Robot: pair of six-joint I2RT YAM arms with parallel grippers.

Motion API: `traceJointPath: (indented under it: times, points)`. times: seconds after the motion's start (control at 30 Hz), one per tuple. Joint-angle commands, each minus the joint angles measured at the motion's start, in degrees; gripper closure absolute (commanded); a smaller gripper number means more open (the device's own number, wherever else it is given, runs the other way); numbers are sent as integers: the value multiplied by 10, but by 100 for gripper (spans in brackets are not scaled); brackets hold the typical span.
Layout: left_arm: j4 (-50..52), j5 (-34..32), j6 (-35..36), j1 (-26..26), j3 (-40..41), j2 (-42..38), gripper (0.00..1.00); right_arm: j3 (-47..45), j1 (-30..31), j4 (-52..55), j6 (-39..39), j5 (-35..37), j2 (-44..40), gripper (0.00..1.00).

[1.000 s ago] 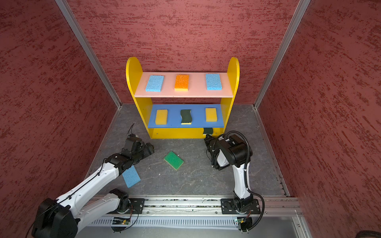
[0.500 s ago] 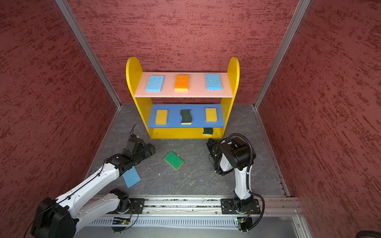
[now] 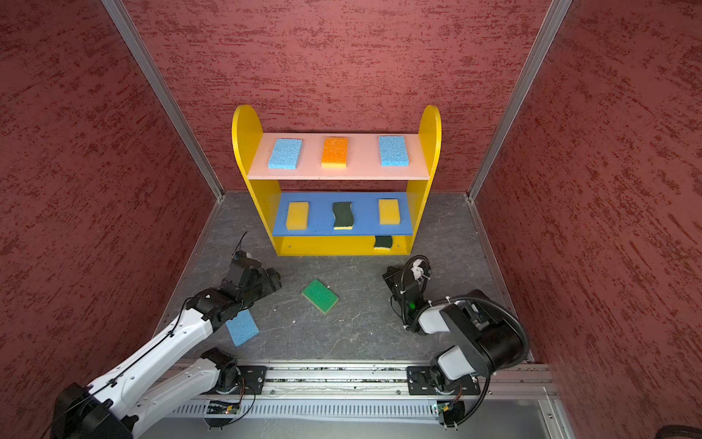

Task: Arrange cleaning sponges on a shelf
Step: Move the cleaning sponge to the shelf.

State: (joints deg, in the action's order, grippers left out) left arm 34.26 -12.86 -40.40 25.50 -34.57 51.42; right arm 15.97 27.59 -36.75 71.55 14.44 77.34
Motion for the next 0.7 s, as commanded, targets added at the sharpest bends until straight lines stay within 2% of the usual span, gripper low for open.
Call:
traceJointPath:
  times: [0.0,0.43,0.67]
  points:
    - [27,8,9,5,-19,-2,8,14,1,171,-45,31,-67,100]
    - [108,15,46,15,-63,-4,7,57,-1,447,-140,102,-291,100]
    - [146,25,46,18,-67,-13,6,42,-3,503,-167,97,-375,87]
